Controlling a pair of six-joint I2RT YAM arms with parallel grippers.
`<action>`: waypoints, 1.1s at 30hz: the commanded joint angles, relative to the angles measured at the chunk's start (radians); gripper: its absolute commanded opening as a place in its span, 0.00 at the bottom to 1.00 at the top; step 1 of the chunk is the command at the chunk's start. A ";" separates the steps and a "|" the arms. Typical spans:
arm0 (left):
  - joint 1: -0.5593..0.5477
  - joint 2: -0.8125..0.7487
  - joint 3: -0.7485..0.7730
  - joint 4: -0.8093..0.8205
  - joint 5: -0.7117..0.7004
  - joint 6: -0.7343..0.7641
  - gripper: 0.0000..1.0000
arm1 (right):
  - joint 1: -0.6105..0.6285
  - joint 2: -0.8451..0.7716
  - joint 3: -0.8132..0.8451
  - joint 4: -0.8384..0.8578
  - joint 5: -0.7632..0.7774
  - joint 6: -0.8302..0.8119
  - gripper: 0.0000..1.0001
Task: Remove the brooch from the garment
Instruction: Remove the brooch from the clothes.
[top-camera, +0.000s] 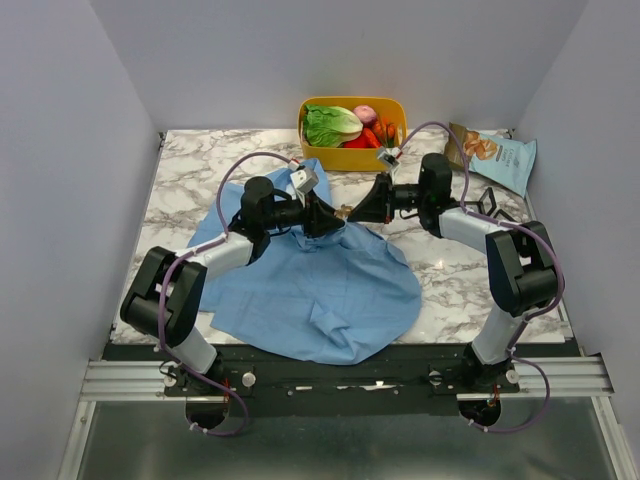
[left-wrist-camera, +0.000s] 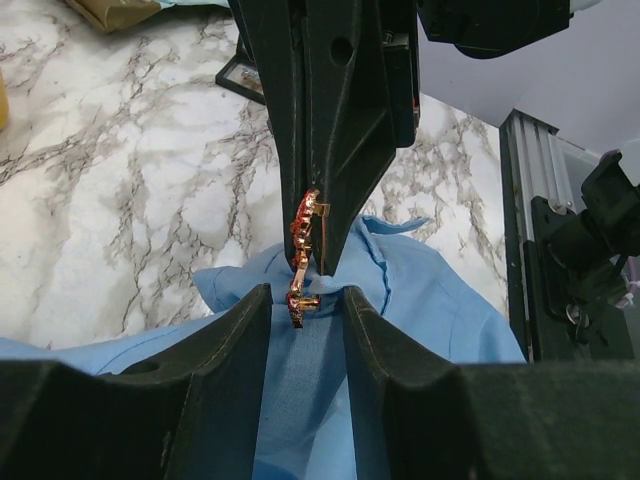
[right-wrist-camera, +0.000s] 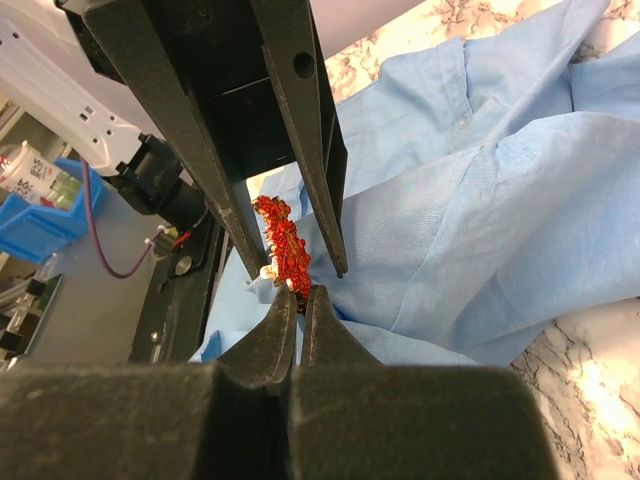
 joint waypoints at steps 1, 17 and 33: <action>0.012 -0.034 0.023 -0.030 0.039 0.017 0.43 | -0.005 0.010 -0.012 0.062 -0.005 0.017 0.01; 0.024 -0.077 0.049 -0.169 0.024 0.132 0.40 | -0.019 -0.002 -0.005 0.065 0.021 0.028 0.01; 0.047 -0.045 0.032 0.016 0.061 -0.037 0.36 | -0.020 0.000 -0.002 0.049 0.030 0.014 0.01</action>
